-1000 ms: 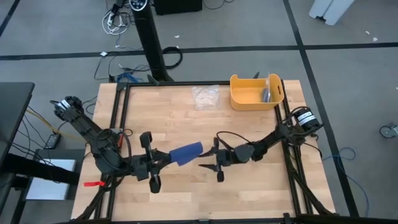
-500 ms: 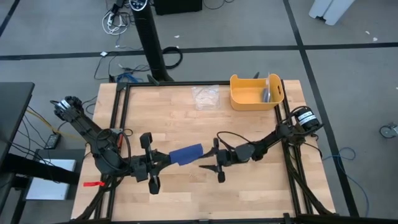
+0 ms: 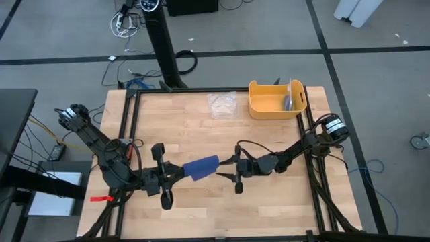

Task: Roll bandage
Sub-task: Roll the violet bandage

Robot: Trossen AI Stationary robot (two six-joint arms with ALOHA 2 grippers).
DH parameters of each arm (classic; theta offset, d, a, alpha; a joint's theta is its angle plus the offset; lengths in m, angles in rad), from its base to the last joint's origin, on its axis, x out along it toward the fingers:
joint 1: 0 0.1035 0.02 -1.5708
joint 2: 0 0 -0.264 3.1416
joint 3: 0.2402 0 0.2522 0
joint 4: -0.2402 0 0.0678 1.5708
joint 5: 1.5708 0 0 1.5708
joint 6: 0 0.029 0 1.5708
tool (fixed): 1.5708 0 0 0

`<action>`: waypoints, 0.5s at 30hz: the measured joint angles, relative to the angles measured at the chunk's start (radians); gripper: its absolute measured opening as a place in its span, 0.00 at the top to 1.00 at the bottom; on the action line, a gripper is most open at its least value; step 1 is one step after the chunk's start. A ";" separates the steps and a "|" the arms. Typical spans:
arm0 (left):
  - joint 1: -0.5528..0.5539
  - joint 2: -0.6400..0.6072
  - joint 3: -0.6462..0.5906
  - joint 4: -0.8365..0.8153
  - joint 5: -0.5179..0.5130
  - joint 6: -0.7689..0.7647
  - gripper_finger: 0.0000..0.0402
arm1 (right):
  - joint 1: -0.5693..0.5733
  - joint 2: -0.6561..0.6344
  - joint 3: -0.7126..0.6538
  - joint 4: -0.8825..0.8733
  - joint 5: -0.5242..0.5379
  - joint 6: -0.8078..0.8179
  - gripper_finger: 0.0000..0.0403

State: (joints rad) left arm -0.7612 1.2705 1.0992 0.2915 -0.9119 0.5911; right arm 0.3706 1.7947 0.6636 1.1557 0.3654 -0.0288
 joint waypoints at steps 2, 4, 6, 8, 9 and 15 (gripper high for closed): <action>0.000 0.000 0.000 0.000 0.000 0.000 0.95 | -0.023 0.000 0.002 -0.001 -0.087 0.048 0.55; 0.000 0.000 0.000 0.000 0.000 0.001 0.95 | -0.042 0.000 0.018 -0.002 -0.156 0.087 0.55; 0.000 0.000 0.000 0.001 0.000 0.001 0.95 | -0.052 0.000 0.035 -0.013 -0.192 0.105 0.54; 0.000 0.000 0.000 0.001 0.000 0.001 0.95 | -0.055 0.000 0.050 -0.050 -0.215 0.115 0.54; 0.000 0.000 0.000 0.004 0.000 0.005 0.95 | -0.055 0.000 0.058 -0.072 -0.226 0.122 0.55; 0.000 0.000 0.000 0.046 0.000 0.028 0.95 | -0.043 0.055 0.085 -0.091 -0.229 0.144 0.55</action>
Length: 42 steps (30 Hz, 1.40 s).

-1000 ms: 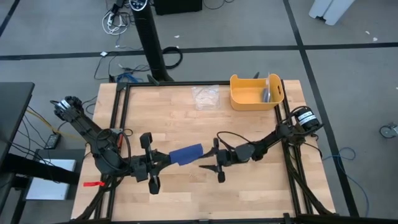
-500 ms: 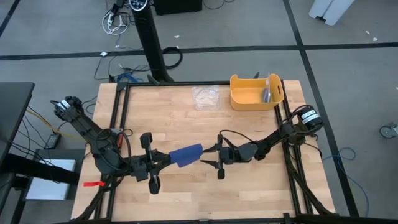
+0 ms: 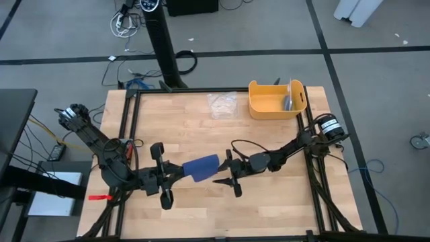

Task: Roll bandage
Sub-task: Roll the violet bandage

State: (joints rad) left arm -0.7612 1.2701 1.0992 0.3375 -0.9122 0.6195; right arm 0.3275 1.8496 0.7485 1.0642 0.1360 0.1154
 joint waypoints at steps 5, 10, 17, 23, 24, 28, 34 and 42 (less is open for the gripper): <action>0.000 0.000 0.000 0.002 0.000 0.001 0.95 | 0.000 0.041 0.012 0.064 0.002 0.014 0.58; 0.000 0.000 0.000 0.008 0.000 0.009 0.95 | 0.010 0.046 0.015 0.090 0.005 0.023 0.82; 0.000 0.000 0.000 0.011 -0.045 0.043 0.95 | 0.063 0.047 0.015 0.089 -0.056 -0.010 0.98; 0.000 -0.001 -0.025 0.011 -0.109 0.071 0.95 | 0.181 0.038 0.017 0.162 -0.072 -0.050 0.99; 0.000 -0.001 -0.038 0.011 -0.121 0.078 0.95 | 0.200 0.034 0.023 0.172 -0.072 -0.059 0.99; 0.003 -0.001 -0.110 0.043 -0.173 0.085 0.95 | 0.277 0.021 0.089 0.163 -0.076 -0.121 0.99; 0.011 -0.001 -0.232 0.144 -0.176 0.091 0.95 | 0.339 0.013 0.233 0.102 -0.048 -0.211 1.00; 0.006 0.000 -0.336 0.169 -0.193 0.074 0.95 | 0.350 -0.072 0.409 -0.083 0.058 -0.373 1.00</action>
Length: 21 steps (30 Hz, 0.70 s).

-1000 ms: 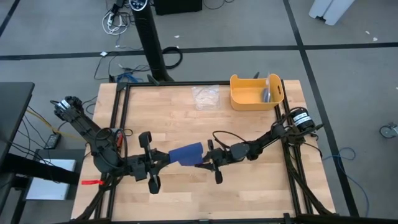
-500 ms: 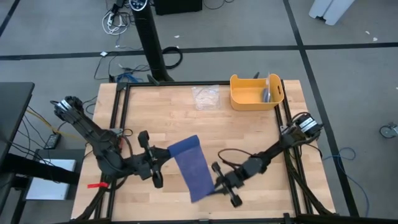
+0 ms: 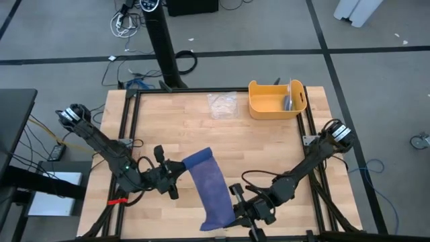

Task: Roll bandage
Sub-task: Roll the violet bandage

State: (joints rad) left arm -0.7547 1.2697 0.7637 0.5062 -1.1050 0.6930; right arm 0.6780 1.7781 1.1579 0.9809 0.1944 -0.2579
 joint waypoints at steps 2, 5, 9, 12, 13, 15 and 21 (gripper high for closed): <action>-0.001 0.000 -0.014 -0.002 0.003 -0.019 0.95 | -0.012 -0.014 0.040 -0.046 0.012 -0.027 1.00; -0.002 0.003 -0.035 -0.001 0.010 -0.041 0.95 | -0.035 -0.032 0.086 -0.089 0.058 -0.078 1.00; -0.007 0.037 -0.045 -0.006 0.035 -0.064 0.95 | -0.077 -0.054 0.123 -0.115 0.093 -0.105 1.00; -0.008 0.083 -0.045 -0.003 0.047 -0.069 0.95 | -0.116 -0.073 0.137 -0.118 0.121 -0.113 1.00; -0.008 0.100 -0.045 -0.003 0.048 -0.069 0.95 | -0.132 -0.080 0.138 -0.119 0.127 -0.113 1.00; -0.009 0.129 -0.044 0.000 0.048 -0.076 0.95 | -0.166 -0.090 0.138 -0.124 0.139 -0.107 1.00; -0.039 0.207 0.000 0.005 0.058 -0.091 0.95 | -0.266 -0.098 0.138 -0.145 0.157 -0.046 1.00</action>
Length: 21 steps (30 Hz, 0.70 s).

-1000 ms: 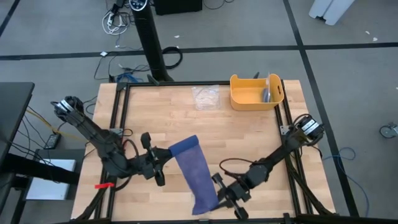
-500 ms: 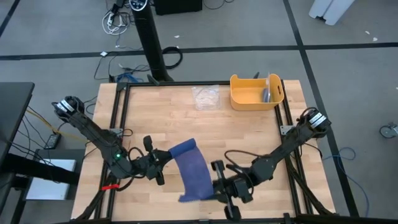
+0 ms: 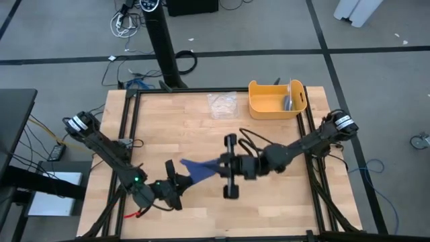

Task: Roll bandage
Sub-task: Roll the violet bandage

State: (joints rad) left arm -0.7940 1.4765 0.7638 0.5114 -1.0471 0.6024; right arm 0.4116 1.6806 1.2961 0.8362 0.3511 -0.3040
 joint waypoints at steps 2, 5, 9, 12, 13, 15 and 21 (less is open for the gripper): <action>-0.019 0.018 0.025 0.000 0.002 0.009 0.95 | -0.033 0.000 0.000 -0.027 0.000 0.023 1.00; -0.050 0.037 0.069 -0.003 0.002 0.036 0.95 | -0.079 0.000 0.000 -0.071 0.004 0.068 1.00; -0.094 0.036 0.116 0.002 -0.003 0.072 0.95 | -0.116 0.000 0.000 -0.147 0.017 0.083 0.99; -0.121 0.036 0.138 -0.001 -0.003 0.098 0.95 | -0.137 0.000 0.000 -0.251 0.017 0.087 0.96; -0.127 0.036 0.145 -0.002 -0.003 0.102 0.95 | -0.144 0.000 0.000 -0.290 0.018 0.106 0.94; -0.133 0.036 0.155 0.002 -0.003 0.101 0.95 | -0.158 0.000 0.000 -0.356 0.019 0.151 0.90; -0.137 0.036 0.169 0.000 -0.007 0.100 0.95 | -0.171 0.000 0.000 -0.448 0.021 0.215 0.74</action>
State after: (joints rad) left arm -0.9315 1.5124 0.9326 0.5116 -1.0541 0.7020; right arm 0.2401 1.6806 1.2964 0.3878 0.3721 -0.0891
